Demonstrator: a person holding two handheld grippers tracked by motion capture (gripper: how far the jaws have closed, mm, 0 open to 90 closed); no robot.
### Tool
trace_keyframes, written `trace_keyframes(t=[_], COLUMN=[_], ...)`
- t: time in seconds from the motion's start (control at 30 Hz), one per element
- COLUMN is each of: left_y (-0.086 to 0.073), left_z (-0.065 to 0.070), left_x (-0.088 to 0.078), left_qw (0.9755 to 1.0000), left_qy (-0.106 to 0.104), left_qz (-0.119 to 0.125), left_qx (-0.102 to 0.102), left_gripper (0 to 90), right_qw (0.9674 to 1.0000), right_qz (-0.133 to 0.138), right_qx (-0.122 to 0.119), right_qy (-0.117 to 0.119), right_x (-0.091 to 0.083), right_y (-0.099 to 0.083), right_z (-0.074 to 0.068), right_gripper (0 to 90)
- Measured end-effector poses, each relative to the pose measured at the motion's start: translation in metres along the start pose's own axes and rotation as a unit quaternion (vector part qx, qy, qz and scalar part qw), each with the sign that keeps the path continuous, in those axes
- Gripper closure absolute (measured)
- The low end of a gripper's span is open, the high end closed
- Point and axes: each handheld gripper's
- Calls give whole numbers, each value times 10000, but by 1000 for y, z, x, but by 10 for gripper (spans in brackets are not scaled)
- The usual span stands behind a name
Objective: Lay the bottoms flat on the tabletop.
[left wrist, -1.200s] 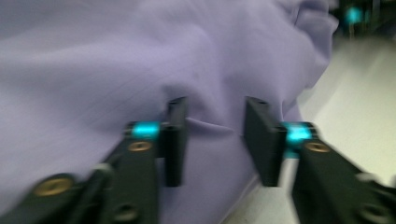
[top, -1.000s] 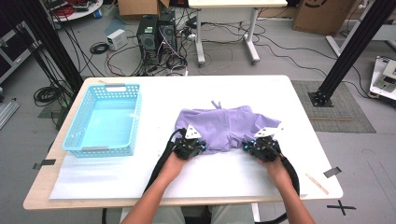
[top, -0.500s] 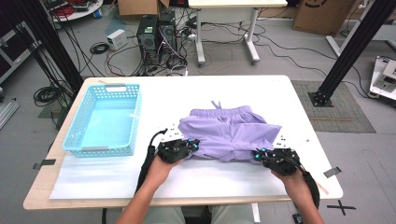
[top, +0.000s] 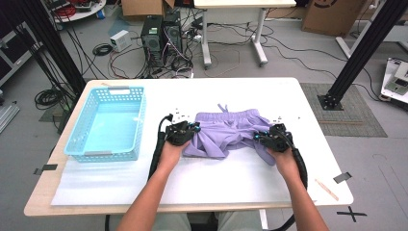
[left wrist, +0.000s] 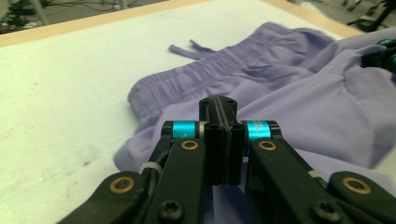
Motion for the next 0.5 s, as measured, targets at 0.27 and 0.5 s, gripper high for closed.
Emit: trace_keyframes(t=[0.27,0.5], left_y=[-9,-21], left_z=[-5,-12], left_x=[-2,-37], left_qw=[9999,9993], left_qy=[-13,-95], left_qz=[-15,272], left_qx=[-150,-251], left_gripper=[628,541], right_qw=[9995,9985], right_qz=[183,520], right_qx=[267,177], right_qy=[-23,42], right_x=[-1,-25], right_y=[-6,-23], right_z=[10,4], right_gripper=[661,622])
Point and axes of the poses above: each handheld gripper's, and its own axes: x roughly forward along the jaws, y roughly out of its top, z roughly to its right, and after that the axes turned 9 degrees about y, right-handed
